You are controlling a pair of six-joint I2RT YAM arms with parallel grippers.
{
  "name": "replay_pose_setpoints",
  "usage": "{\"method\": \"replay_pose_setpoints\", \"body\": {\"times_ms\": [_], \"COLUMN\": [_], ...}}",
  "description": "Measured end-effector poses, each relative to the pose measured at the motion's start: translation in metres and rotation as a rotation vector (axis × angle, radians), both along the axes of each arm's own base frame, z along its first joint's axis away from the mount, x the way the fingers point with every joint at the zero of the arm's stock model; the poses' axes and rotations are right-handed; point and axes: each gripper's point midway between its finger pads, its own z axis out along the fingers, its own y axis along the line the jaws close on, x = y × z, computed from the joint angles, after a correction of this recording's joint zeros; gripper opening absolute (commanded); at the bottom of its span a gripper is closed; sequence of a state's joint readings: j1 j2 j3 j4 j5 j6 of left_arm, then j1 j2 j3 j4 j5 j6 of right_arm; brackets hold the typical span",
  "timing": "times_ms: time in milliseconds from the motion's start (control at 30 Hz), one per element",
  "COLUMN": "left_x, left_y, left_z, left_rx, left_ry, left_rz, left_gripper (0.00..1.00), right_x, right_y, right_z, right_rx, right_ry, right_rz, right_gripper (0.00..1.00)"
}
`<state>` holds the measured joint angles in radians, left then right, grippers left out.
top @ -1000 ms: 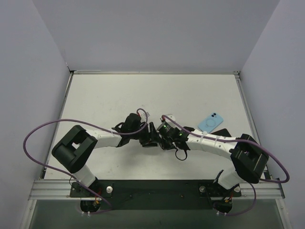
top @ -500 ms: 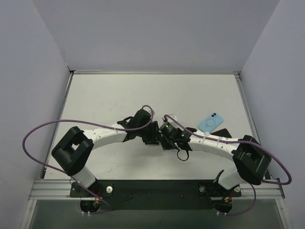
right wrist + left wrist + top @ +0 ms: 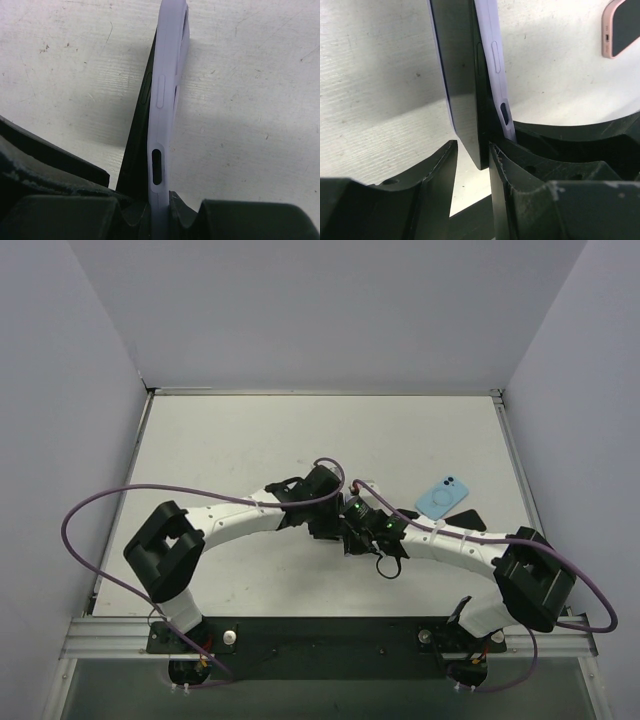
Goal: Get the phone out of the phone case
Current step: Remove the phone case from the phone.
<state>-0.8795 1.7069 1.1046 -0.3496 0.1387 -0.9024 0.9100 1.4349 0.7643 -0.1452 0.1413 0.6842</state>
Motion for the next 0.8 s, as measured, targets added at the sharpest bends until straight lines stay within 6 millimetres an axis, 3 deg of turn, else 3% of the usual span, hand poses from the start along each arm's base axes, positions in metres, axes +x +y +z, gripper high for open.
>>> {"method": "replay_pose_setpoints", "body": {"times_ms": [300,500,600,700,800], "left_x": [0.010,0.017,0.018,0.017,0.017], "left_y": [0.010,0.003,0.001,-0.001,-0.001], "left_z": [-0.008,-0.019,-0.018,-0.017,-0.017], "left_rx": [0.182,0.167,0.145,0.130,0.129], "left_ry": [-0.068,-0.098,-0.109,-0.106,-0.109], "left_rz": [0.015,0.026,0.022,0.016,0.015], "left_gripper": [0.38,0.34,0.22,0.01,0.00], "right_x": [0.000,0.000,0.000,0.000,0.000], "right_y": [0.011,0.012,0.012,0.013,0.014], "right_z": [0.003,0.002,0.002,0.003,0.003], "right_rx": [0.059,0.093,0.099,0.119,0.133], "right_ry": [0.006,0.014,0.006,0.004,0.005], "right_rz": [0.003,-0.025,-0.023,-0.021,-0.024], "right_gripper": [0.00,0.00,0.00,0.00,0.00]}}
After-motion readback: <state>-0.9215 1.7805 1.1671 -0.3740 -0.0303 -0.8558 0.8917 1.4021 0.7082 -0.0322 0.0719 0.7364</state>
